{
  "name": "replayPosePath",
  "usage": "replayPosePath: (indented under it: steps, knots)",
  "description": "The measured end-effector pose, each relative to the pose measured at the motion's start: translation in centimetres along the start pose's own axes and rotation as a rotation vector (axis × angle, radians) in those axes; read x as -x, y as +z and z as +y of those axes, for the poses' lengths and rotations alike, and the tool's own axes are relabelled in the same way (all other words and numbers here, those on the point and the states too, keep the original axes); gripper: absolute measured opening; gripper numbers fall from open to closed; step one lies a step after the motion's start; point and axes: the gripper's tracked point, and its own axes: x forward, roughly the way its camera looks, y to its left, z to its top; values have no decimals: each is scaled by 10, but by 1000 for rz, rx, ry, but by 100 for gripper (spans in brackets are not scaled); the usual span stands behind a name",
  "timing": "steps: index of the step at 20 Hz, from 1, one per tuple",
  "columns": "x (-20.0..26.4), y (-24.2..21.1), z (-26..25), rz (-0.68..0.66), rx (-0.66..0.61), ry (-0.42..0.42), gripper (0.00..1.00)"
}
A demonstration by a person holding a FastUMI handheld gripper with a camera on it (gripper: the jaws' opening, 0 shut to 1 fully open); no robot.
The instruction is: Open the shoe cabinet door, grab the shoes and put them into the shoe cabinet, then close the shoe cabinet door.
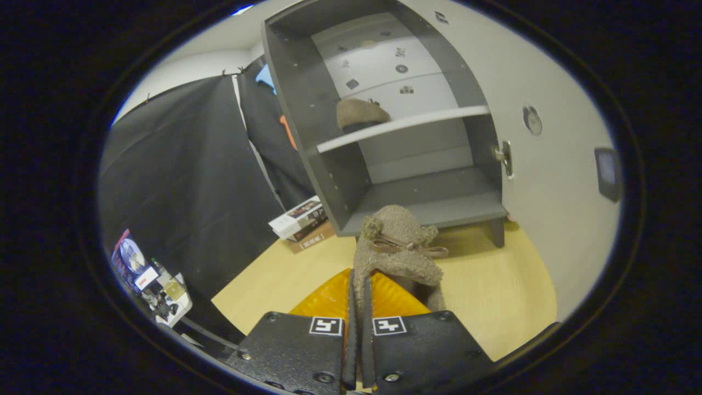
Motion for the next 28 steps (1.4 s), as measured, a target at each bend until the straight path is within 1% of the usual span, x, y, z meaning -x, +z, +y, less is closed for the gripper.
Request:
replayPosePath:
  steps: [8,11,14,17,20,22,25,27,28]
  knots:
    - [38,129,43,-197,135,-18,7]
    - [46,173,55,-226,148,-27,7]
    - [43,217,57,-246,156,-68,7]
    - [25,261,56,-278,184,-112,7]
    - [2,293,47,-263,198,-156,7]
    - [-23,310,34,-242,190,-190,7]
    - [-58,330,-3,-200,237,-277,7]
    - [-85,348,-32,-215,268,-356,7]
    - [-95,354,-42,-227,294,-380,7]
